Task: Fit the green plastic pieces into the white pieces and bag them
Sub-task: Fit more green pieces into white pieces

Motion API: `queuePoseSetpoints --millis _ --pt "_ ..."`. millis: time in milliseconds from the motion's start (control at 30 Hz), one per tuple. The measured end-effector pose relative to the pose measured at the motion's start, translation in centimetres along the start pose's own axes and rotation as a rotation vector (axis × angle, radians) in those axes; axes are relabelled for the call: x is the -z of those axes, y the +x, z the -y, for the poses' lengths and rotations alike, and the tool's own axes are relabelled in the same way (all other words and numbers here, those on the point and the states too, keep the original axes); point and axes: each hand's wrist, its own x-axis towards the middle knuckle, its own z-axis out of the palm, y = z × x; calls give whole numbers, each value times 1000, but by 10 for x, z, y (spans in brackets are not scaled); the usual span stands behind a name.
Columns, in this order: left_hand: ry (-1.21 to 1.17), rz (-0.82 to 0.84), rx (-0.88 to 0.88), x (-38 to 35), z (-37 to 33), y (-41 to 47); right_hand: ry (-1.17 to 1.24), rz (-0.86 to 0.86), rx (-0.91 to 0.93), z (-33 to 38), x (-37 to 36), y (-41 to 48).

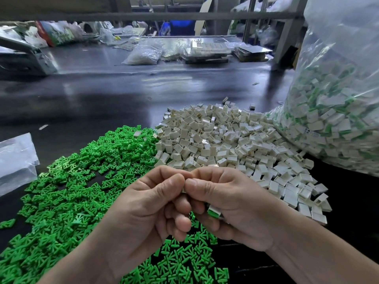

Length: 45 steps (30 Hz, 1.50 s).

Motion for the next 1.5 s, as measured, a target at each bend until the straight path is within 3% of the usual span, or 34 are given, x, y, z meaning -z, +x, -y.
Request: queuePoseSetpoints --millis 333,433,500,567,633,733,867,1000,1200,1400,1500 --pt "133 -7 -131 0 2 2 64 1 35 -5 1 6" --pt "240 -9 -203 7 -1 2 188 102 31 -5 6 7" --pt "347 -133 -269 14 -6 3 363 218 53 -1 11 8" --pt "624 -346 -375 24 -10 4 560 300 116 3 15 9" --pt "1112 -524 -482 34 -10 6 691 289 148 5 17 11" --pt "1730 -453 -444 35 -2 11 670 156 106 2 17 12" --pt "2015 -356 -415 25 6 16 599 -19 3 0 19 12" --pt "2046 -298 -450 20 12 19 600 -130 -34 1 20 13" --pt "1981 -310 -472 18 14 20 515 -160 -89 1 17 13" --pt "1450 -470 -655 13 -2 9 131 -155 -104 -6 10 11" --pt "1359 -468 -714 3 -4 5 215 -6 -169 -6 7 10"
